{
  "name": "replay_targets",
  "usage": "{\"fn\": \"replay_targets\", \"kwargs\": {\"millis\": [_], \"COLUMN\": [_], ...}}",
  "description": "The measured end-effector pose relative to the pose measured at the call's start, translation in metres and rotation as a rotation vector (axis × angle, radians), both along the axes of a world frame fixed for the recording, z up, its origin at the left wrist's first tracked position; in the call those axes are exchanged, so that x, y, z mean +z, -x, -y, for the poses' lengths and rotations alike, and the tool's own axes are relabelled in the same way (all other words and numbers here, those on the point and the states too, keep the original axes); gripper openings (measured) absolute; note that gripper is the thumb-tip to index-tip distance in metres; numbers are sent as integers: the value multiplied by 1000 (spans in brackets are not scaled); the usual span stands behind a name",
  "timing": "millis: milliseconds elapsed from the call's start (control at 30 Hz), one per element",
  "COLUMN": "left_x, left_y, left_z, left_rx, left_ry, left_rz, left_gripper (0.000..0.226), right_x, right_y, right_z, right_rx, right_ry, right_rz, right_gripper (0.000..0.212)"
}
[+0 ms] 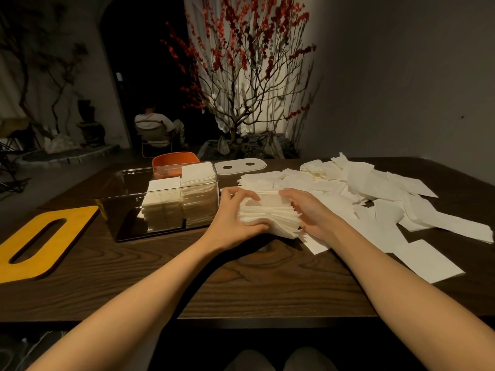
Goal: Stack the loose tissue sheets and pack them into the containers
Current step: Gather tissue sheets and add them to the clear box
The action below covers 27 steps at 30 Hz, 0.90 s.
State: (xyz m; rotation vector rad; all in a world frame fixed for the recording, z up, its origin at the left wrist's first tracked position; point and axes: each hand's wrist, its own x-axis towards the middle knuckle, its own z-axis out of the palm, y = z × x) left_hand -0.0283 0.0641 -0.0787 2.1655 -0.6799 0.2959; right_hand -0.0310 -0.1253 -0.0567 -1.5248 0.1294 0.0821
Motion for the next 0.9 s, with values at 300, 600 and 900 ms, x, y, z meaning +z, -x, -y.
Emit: {"fn": "replay_targets", "kwargs": {"millis": [300, 600, 900], "left_x": [0, 5, 1], "left_y": [4, 12, 7], "left_z": [-3, -2, 0], "left_rx": [84, 125, 132], "left_ry": [-117, -225, -113], "left_rz": [103, 132, -18], "left_gripper": [31, 44, 65], "right_x": [-2, -2, -4], "right_y": [0, 0, -4], "right_z": [1, 1, 3], "right_rx": [-17, -64, -28], "right_ry": [119, 53, -6], "right_rz": [55, 33, 16], "right_gripper": [30, 20, 19]}}
